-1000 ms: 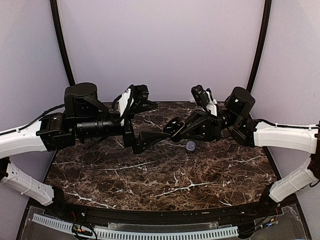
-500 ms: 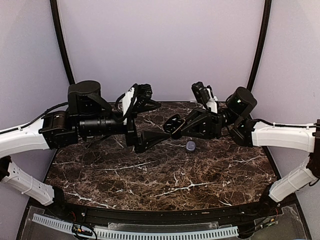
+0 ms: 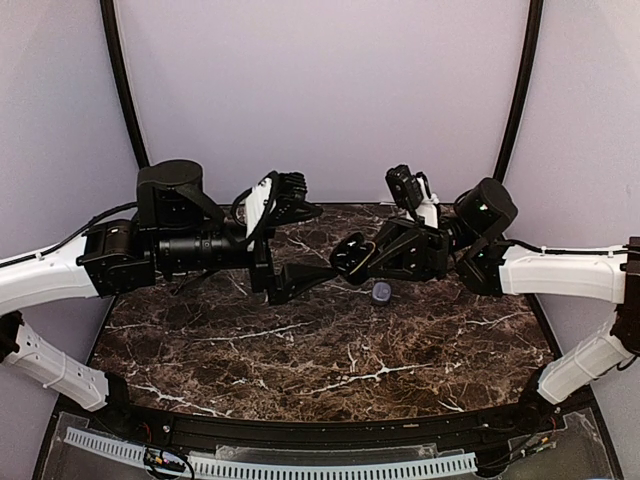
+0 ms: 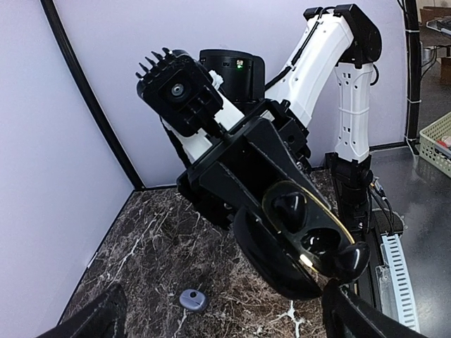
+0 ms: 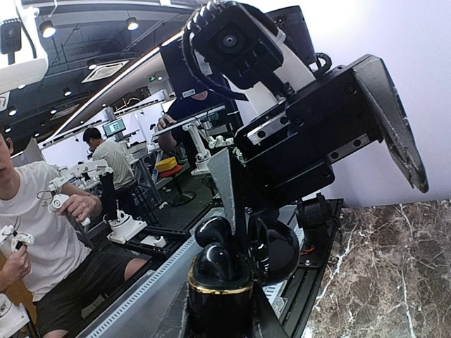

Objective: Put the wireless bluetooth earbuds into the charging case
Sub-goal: Adjust the left earbud in the left side groove of the charging case.

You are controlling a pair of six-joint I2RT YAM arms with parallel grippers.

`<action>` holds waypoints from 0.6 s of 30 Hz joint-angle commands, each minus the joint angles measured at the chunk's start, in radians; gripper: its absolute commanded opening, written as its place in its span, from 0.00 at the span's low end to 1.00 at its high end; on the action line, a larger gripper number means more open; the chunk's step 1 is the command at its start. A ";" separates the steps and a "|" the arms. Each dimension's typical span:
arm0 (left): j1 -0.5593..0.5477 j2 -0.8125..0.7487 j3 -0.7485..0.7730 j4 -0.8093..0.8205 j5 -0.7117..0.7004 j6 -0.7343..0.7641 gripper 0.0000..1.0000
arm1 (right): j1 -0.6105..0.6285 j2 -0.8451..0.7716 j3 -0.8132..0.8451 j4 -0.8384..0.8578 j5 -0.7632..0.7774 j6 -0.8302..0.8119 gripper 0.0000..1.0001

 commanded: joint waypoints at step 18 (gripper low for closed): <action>0.008 -0.135 -0.050 -0.079 0.110 0.245 0.77 | -0.008 -0.033 -0.022 -0.080 0.004 -0.062 0.00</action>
